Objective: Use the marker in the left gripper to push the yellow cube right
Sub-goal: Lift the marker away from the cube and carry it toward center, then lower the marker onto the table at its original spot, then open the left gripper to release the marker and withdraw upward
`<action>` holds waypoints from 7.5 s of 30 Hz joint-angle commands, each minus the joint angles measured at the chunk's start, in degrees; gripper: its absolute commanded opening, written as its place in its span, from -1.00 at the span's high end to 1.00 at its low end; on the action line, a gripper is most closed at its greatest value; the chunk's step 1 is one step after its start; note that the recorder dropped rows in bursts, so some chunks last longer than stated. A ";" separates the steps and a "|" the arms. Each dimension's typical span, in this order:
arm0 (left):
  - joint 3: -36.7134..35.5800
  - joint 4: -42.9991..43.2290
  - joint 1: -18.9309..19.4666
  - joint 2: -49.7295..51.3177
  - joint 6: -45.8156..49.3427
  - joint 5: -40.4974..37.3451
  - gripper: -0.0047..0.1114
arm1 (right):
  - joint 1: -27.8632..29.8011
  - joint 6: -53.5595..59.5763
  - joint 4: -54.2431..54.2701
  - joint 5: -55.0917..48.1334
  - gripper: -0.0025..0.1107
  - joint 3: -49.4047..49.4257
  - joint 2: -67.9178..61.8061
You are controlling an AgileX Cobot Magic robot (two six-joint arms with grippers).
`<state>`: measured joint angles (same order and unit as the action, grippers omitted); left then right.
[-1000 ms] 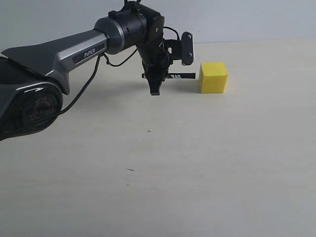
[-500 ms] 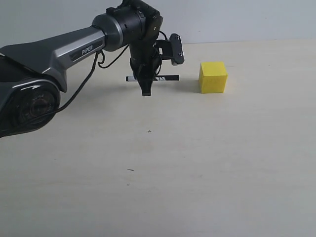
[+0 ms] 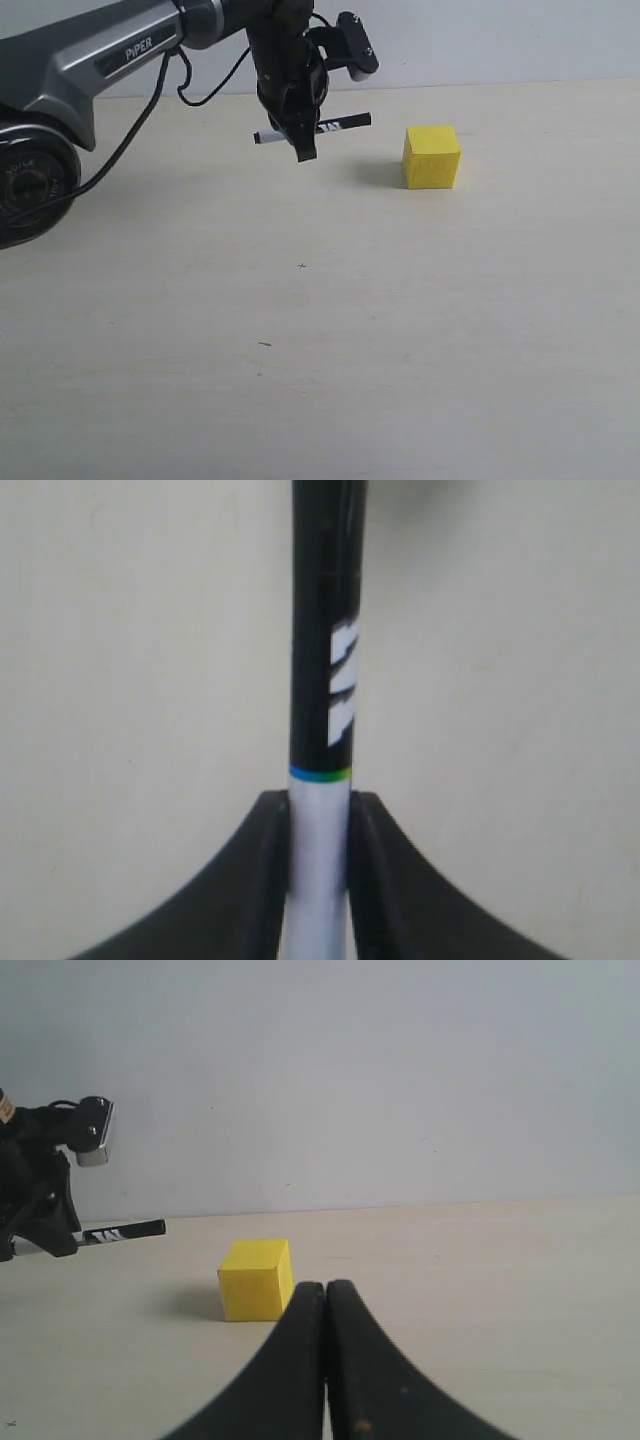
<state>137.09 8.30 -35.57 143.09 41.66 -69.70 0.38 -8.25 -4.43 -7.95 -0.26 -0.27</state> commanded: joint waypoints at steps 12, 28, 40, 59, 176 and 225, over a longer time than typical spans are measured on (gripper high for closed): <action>-5.86 -5.88 0.17 -8.49 -7.05 -0.26 0.92 | 0.06 0.16 0.00 0.28 0.96 0.26 0.27; -50.03 6.82 -6.43 -28.12 -14.79 42.53 0.92 | 0.06 0.18 0.00 0.28 0.96 0.26 0.27; -48.28 75.93 -16.79 -17.66 -67.12 18.99 0.92 | 0.06 0.07 0.00 0.28 0.96 0.26 0.27; -29.87 43.98 -14.23 -9.68 -50.43 22.11 0.92 | 0.06 0.15 0.00 0.28 0.96 0.26 0.27; -39.17 -7.43 -7.04 -21.32 -80.67 12.25 0.16 | 0.06 0.14 -0.09 0.28 0.96 0.26 0.27; -101.10 3.99 -7.32 -97.64 -84.17 35.55 0.92 | 0.06 0.05 -0.09 0.28 0.96 0.26 0.27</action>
<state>42.24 13.21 -48.09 50.57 -42.04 -40.70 0.38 -8.25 -4.43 -7.95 -0.26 -0.27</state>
